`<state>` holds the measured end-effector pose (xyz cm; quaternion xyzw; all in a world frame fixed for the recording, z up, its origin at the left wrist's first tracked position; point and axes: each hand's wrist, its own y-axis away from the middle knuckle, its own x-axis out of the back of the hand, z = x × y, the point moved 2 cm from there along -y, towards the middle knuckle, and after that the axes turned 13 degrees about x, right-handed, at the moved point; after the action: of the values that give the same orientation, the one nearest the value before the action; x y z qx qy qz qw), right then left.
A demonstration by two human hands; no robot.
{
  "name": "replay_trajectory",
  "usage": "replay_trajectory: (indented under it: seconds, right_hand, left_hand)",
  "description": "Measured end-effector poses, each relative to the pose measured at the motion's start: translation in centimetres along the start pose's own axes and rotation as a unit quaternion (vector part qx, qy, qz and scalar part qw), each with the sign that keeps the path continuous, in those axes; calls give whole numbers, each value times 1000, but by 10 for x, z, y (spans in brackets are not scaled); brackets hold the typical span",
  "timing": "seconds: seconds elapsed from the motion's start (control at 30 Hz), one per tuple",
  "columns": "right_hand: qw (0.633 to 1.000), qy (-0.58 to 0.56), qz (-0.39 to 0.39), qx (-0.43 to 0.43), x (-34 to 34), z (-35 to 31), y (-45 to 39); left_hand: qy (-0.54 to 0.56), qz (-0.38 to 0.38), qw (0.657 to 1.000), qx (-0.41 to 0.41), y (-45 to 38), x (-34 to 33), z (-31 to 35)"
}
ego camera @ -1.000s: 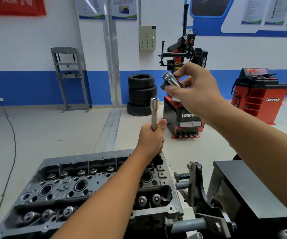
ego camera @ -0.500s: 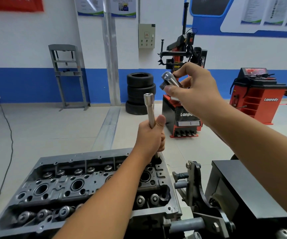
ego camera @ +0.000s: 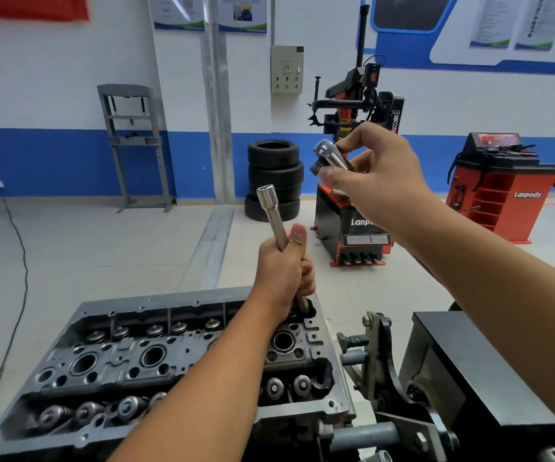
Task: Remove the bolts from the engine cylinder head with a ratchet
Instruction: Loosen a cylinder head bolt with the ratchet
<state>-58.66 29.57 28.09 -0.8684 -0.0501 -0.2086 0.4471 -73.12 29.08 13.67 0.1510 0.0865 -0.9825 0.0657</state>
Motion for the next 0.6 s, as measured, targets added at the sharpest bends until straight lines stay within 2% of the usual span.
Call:
replay_trajectory:
  seconds: [0.17,0.37,0.6]
  right_hand:
    - [1000,-9,-3,1,-6,2,1]
    - [1000,-9,-4,4,-6,1,1]
    - [1000,-18,0,3,-8,2,3]
  left_hand:
    - [-36,-2,999,-15,-1,-5,0]
    - [-14,-5,1000,11,0,1,2]
    - [-13,-15,1000,4,4,-4,3]
